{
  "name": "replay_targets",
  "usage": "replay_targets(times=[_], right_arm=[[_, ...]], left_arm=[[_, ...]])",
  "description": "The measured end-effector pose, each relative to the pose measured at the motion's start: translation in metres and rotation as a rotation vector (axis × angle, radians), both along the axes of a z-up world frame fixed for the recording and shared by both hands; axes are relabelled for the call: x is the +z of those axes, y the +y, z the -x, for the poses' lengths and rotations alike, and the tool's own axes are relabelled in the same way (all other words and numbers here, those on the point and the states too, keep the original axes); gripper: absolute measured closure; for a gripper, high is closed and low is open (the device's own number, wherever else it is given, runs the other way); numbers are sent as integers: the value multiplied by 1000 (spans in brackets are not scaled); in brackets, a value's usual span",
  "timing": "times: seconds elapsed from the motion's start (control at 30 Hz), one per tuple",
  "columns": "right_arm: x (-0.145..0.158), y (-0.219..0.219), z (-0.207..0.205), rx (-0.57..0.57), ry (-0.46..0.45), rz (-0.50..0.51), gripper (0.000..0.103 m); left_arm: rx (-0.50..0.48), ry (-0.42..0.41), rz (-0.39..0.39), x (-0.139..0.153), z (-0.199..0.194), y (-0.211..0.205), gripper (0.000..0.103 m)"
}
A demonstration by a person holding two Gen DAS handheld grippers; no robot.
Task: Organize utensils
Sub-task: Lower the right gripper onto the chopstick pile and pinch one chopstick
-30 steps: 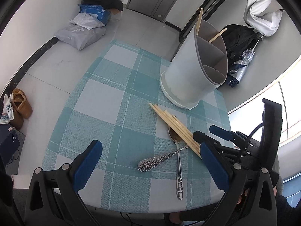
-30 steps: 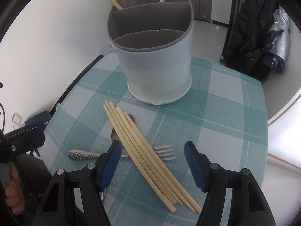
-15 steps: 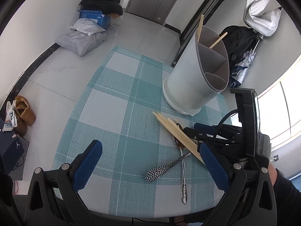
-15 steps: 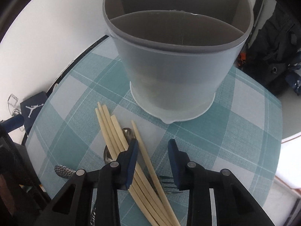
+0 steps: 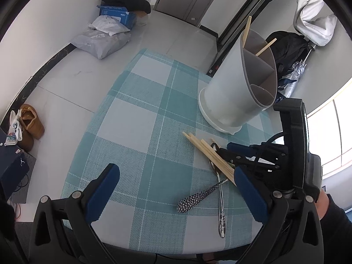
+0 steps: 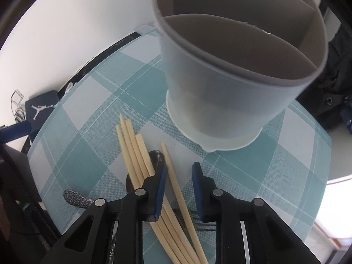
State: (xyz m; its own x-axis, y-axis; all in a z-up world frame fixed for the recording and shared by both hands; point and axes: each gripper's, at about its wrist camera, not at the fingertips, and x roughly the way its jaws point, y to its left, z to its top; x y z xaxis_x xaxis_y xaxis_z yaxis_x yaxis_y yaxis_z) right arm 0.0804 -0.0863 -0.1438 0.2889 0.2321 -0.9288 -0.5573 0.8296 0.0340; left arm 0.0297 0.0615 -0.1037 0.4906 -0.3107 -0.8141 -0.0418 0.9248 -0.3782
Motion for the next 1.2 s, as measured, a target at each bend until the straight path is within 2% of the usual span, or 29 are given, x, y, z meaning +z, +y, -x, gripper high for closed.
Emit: replay_targets(times=[0.23,0.47,0.57,0.83,0.97,1.2], right_arm=[[2,19,5,58,-4,19,83],[3,5,5,56,9,0,86],[-11,1,9,73,20,38,86],[-17,12,2,73,-8,29,85],[-20,27,6,115,-32,45,96],[-25,26,8,108,-84,77,98]], left_arm=[[-2,4,-6,0,-2,-3,1],[4,12,-6,-2,-5,-4,1],[16,0,4,0,-4,-2,1],[21,6,-10,-2,-6,-3,1],[20,4,-27,-2,-6,-4,1],[-1,14,-73,-7,-6,-10,1]])
